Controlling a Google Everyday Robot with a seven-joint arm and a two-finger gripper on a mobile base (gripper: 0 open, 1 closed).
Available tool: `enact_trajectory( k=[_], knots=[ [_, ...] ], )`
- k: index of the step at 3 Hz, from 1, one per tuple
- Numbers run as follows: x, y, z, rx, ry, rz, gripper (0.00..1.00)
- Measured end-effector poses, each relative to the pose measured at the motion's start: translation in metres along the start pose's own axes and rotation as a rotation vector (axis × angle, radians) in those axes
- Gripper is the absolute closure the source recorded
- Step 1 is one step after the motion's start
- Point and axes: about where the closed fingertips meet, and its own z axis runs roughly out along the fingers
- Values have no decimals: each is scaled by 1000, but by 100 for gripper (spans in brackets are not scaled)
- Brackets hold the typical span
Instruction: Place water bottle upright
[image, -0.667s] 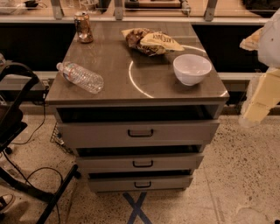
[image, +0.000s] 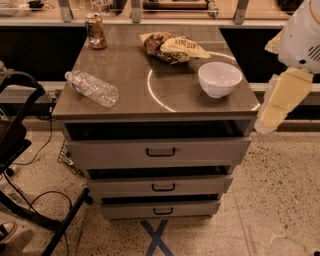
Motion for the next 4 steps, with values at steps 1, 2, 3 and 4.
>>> enact_trajectory(
  k=[1, 2, 3, 4],
  knots=[
    [-21, -40, 24, -17, 73, 129, 0],
    [-58, -84, 41, -17, 120, 232, 0],
    [-120, -125, 57, 31, 111, 273, 0],
    [-204, -142, 71, 78, 38, 250, 0]
  ],
)
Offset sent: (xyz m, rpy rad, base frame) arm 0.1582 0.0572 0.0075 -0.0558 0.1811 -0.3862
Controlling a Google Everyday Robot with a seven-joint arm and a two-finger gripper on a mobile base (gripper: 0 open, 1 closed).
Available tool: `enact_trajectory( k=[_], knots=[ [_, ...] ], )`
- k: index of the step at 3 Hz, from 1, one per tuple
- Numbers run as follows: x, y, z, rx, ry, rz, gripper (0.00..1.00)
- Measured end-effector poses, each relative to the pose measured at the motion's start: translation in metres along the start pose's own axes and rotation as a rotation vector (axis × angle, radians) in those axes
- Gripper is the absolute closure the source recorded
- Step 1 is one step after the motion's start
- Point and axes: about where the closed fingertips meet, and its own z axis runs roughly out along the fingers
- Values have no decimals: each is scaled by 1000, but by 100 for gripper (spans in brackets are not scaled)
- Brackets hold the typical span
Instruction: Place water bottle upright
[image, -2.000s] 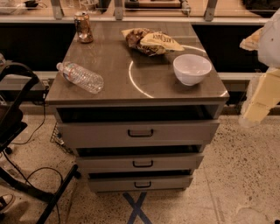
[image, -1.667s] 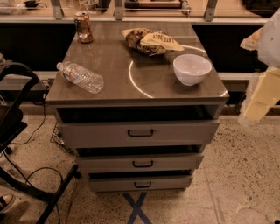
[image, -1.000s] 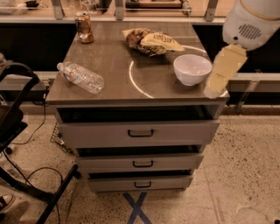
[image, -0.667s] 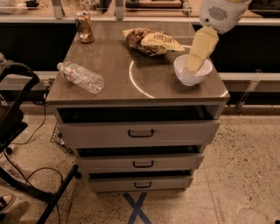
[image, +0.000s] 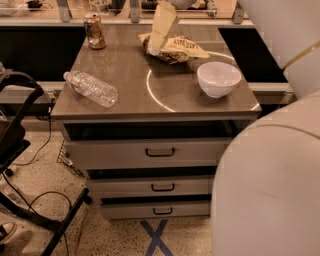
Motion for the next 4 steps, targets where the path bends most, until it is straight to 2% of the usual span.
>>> enact_trajectory(
  k=[1, 2, 3, 4],
  knots=[
    [-10, -1, 4, 11, -9, 4, 0],
    [-46, 20, 12, -1, 12, -14, 0],
    [-87, 44, 16, -10, 11, -60, 0],
    [-117, 66, 18, -23, 5, -79, 0]
  ],
)
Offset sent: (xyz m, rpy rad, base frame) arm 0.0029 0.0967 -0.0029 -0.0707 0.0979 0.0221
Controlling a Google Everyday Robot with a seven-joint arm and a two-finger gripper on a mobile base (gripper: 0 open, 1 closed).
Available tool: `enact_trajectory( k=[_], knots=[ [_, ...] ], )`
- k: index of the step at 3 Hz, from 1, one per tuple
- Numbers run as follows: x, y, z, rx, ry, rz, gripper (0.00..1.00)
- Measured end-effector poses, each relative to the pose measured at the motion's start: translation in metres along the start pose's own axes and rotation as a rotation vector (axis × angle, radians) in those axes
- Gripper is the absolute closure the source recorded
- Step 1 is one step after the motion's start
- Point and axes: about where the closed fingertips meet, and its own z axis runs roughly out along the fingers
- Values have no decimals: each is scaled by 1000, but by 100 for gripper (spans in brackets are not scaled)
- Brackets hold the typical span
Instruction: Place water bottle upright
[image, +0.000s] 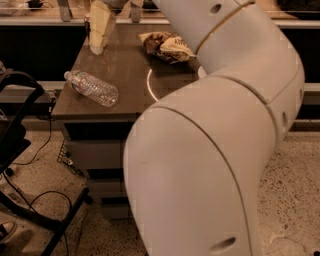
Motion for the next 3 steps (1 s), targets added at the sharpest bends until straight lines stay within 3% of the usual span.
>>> enact_trajectory(
  k=[1, 2, 3],
  knots=[
    [-35, 23, 10, 1, 11, -22, 0],
    [-67, 51, 41, -11, 62, -39, 0],
    [-77, 64, 66, -29, 104, -41, 0]
  ],
)
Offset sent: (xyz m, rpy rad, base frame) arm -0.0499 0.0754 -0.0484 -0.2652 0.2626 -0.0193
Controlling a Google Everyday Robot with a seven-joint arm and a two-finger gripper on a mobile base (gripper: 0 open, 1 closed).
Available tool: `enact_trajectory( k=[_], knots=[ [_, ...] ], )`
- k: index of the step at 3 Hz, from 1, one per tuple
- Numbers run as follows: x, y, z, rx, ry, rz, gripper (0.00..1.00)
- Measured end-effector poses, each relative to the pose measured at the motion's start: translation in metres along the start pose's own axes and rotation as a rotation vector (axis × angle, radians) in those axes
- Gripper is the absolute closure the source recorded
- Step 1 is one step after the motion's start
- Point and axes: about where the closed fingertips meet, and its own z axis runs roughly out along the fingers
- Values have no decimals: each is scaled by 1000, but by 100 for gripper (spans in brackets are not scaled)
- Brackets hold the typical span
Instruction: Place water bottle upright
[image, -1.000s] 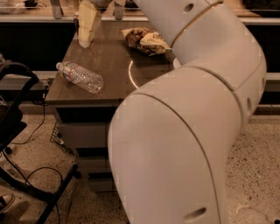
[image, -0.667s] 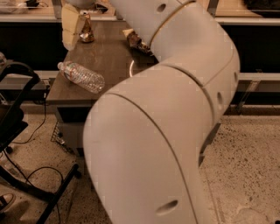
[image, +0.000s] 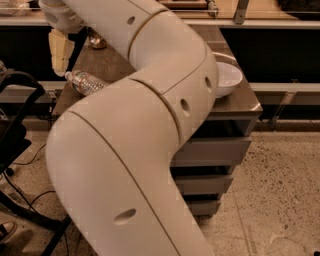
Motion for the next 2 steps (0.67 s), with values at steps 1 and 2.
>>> enact_trajectory(
  k=[1, 2],
  knots=[
    [-3, 8, 33, -18, 68, 22, 0],
    [5, 13, 63, -48, 134, 67, 0]
  ],
)
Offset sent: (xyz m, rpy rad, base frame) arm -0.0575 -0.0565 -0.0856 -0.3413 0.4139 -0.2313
